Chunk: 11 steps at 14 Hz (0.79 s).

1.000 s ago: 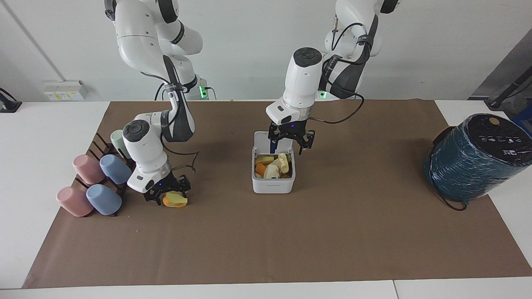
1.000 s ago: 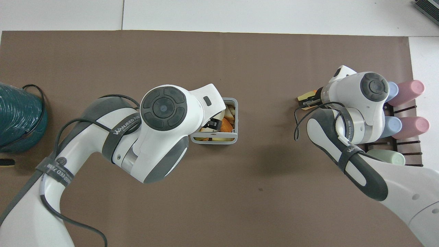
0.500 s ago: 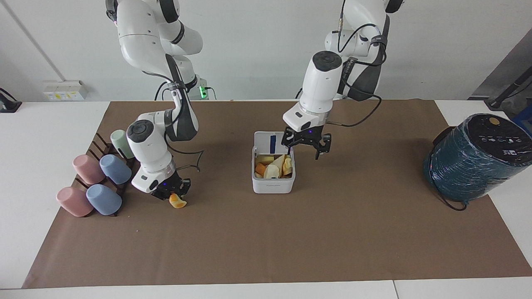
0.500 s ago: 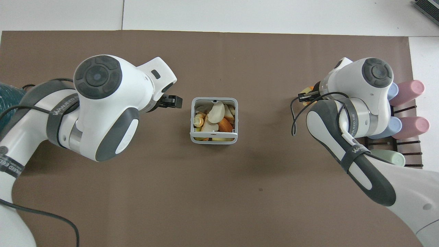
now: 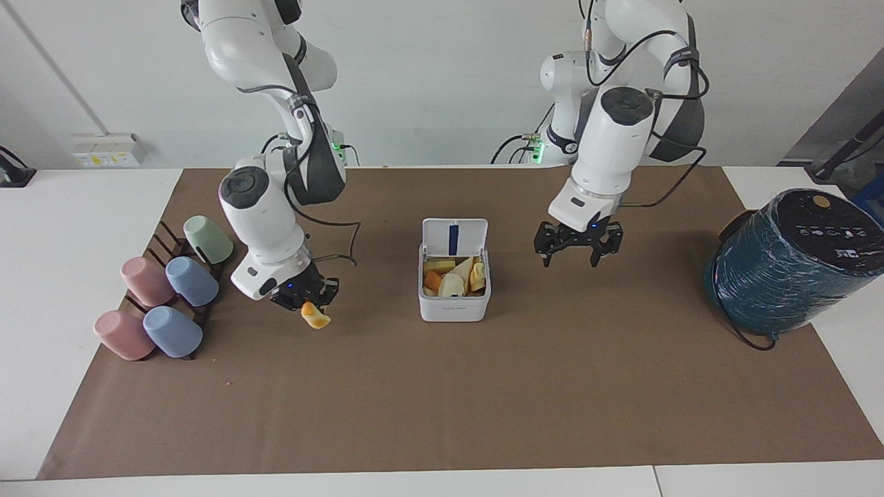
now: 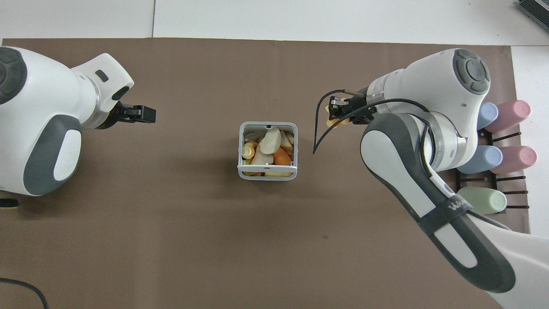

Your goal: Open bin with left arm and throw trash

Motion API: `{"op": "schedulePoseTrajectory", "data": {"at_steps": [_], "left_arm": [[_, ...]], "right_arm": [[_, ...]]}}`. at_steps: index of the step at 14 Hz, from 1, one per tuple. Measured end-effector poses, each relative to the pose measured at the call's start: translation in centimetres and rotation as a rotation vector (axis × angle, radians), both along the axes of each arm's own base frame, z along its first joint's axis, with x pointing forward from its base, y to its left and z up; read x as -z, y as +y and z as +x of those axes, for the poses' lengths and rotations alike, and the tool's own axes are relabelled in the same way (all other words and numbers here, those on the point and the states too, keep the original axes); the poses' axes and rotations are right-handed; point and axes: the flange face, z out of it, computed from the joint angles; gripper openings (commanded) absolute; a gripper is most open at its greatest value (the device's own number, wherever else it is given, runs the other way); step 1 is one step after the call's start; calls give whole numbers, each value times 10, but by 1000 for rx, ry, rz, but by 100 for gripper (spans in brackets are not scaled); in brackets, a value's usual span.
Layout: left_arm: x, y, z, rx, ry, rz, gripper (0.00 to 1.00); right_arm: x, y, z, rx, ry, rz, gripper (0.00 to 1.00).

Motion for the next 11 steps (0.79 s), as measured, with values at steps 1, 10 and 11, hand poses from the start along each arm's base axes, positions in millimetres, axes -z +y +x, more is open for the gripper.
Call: {"op": "schedulePoseTrajectory", "data": {"at_steps": [1,10,11], "left_arm": [[-7,4,-2,-3,-8,4,100],[-53,8,-10,33,4,30,100],[-58,11,-10,49,11,35,100]], "right_arm": [[-4,20,-3,60,8,50,0],[27,123,-37,351,98,209,15],[33,124,-41,351,104,203,27]]}}
